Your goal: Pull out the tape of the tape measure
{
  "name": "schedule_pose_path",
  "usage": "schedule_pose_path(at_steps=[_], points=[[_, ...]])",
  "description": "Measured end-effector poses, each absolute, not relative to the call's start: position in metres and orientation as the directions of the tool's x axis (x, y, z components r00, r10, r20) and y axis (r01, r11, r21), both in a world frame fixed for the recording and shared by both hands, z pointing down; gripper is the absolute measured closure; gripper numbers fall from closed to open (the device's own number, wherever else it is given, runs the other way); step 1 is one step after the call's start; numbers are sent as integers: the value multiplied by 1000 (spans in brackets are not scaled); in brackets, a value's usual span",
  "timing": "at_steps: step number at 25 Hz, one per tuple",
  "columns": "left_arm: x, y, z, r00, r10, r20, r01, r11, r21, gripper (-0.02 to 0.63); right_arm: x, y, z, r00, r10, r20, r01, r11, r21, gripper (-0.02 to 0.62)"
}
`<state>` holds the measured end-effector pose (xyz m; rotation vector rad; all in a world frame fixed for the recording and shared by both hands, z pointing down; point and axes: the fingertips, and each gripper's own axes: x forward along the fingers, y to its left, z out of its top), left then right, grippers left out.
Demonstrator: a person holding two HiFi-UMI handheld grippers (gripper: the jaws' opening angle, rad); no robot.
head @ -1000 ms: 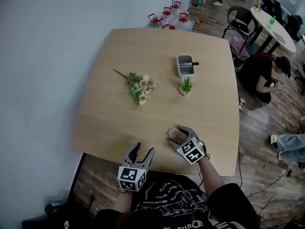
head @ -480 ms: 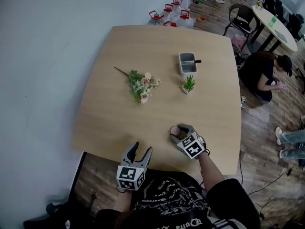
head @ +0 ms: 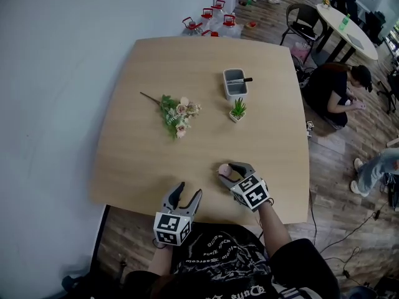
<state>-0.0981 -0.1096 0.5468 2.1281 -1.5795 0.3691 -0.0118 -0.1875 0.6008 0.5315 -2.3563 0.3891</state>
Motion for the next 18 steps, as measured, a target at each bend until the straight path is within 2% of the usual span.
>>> schedule_pose_path(at_steps=[18], points=[[-49,-134,524,506,-755,418,-858,-490,153,362,20,-159,517,-668,-413,619,-571,818,-71,370]])
